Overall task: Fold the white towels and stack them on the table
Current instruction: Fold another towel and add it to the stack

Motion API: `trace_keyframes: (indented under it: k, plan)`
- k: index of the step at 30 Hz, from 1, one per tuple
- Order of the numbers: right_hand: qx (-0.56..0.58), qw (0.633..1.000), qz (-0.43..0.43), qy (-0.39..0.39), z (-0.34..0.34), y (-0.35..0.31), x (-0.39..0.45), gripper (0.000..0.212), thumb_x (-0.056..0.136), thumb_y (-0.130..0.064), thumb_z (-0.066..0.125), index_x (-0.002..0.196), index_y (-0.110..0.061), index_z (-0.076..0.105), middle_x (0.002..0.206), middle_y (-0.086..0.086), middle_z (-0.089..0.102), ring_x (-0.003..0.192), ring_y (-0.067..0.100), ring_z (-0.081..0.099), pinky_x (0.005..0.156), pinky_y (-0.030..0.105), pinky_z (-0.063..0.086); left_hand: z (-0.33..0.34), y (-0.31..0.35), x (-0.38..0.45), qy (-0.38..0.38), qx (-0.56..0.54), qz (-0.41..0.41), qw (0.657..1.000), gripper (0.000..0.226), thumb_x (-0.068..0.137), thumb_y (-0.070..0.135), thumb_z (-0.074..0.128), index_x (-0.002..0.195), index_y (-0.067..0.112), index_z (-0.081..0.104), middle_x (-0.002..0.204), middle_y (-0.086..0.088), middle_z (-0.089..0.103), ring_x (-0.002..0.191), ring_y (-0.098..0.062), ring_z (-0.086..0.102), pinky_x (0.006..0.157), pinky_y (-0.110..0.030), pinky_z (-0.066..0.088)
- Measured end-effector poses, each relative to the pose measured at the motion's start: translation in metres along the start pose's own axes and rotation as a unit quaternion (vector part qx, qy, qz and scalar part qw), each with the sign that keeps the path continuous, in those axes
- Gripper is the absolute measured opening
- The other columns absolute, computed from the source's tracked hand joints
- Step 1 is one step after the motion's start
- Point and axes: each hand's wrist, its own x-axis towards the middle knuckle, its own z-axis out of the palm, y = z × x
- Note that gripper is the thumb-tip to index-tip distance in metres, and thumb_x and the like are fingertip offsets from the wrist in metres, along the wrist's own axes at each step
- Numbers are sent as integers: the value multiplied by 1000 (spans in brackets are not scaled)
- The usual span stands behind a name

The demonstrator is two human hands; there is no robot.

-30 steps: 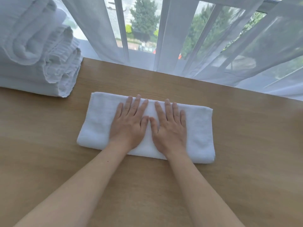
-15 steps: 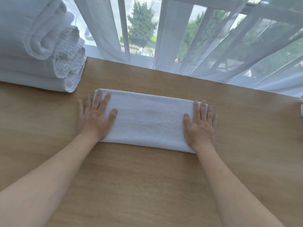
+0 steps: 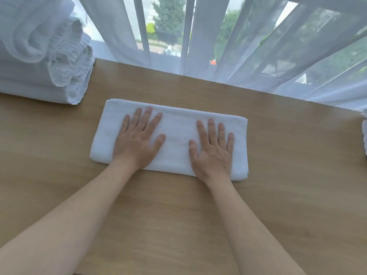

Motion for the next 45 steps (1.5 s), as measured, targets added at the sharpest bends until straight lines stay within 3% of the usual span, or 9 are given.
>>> trace_keyframes:
  k: [8, 15, 21, 25, 29, 33, 39, 42, 45]
  plan:
    - [21, 997, 71, 15, -8, 51, -3, 69, 96, -63, 11, 158, -38, -6, 167, -11, -13, 153, 15, -12, 124, 44, -5, -2, -33, -6, 4, -7, -112, 994, 74, 92, 73, 8, 158, 42, -1, 168, 12, -11, 154, -13, -12, 125, -43, -5]
    - [89, 986, 141, -5, -16, 68, -7, 71, 103, -50, 18, 159, -15, -7, 168, 0, -6, 154, 17, -5, 124, 36, -7, -16, -39, -18, -35, -61, -221, 973, 75, 94, 74, 16, 159, 41, -2, 168, 12, -8, 155, -18, 1, 124, -42, 7]
    - [147, 972, 182, -18, -36, 67, -5, 58, 108, -37, 29, 159, -11, 18, 168, 6, 9, 154, 22, 1, 123, 38, -2, -24, -30, -22, 41, -126, -326, 936, 72, 97, 57, 50, 156, 24, 26, 158, -8, 34, 138, -37, 31, 112, -49, 25]
    - [197, 951, 238, 36, -46, 52, -2, 38, 103, -28, 44, 134, -6, 52, 147, 10, 45, 137, 29, 35, 112, 40, 25, -33, -31, -8, 74, -283, -385, 876, 76, 81, 49, 77, 140, 13, 45, 136, -12, 56, 120, -36, 54, 94, -44, 43]
    - [298, 924, 237, 0, -56, 43, 0, 20, 100, -28, 45, 107, -9, 50, 114, 4, 49, 103, 26, 49, 88, 39, 41, -46, -44, -2, 1, -438, -439, 785, 80, 71, 58, 84, 123, 4, 56, 117, -11, 65, 99, -32, 63, 86, -44, 52]
    - [369, 893, 257, -29, -72, 37, -2, 18, 100, -31, 46, 109, -16, 46, 97, -2, 55, 81, 14, 53, 67, 35, 38, -81, -39, -6, -102, -532, -403, 738, 81, 55, 59, 86, 105, -2, 65, 99, -16, 74, 90, -36, 71, 86, -49, 56]
    - [392, 894, 218, 24, -131, -11, -3, 12, 98, -42, 45, 99, -30, 43, 95, -9, 59, 82, 5, 56, 65, 27, 41, -156, -41, -18, -114, -589, -226, 767, 61, 59, 56, 91, 105, 19, 73, 91, -1, 79, 80, -22, 77, 62, -34, 60]
    - [360, 919, 159, 14, -167, -63, 0, 21, 98, -52, 44, 109, -34, 44, 98, -18, 58, 86, -4, 53, 64, 20, 36, -205, -63, -17, -84, -587, -174, 787, 52, 56, 62, 90, 92, 27, 77, 87, 5, 79, 76, -16, 76, 67, -35, 59]
    - [320, 936, 124, 80, -201, -133, 9, 20, 99, -47, 47, 107, -29, 45, 87, -14, 58, 77, -3, 51, 60, 20, 34, -256, -100, -14, -47, -579, -154, 799, 42, 59, 60, 89, 81, 26, 79, 75, 5, 77, 66, -14, 75, 67, -36, 60]
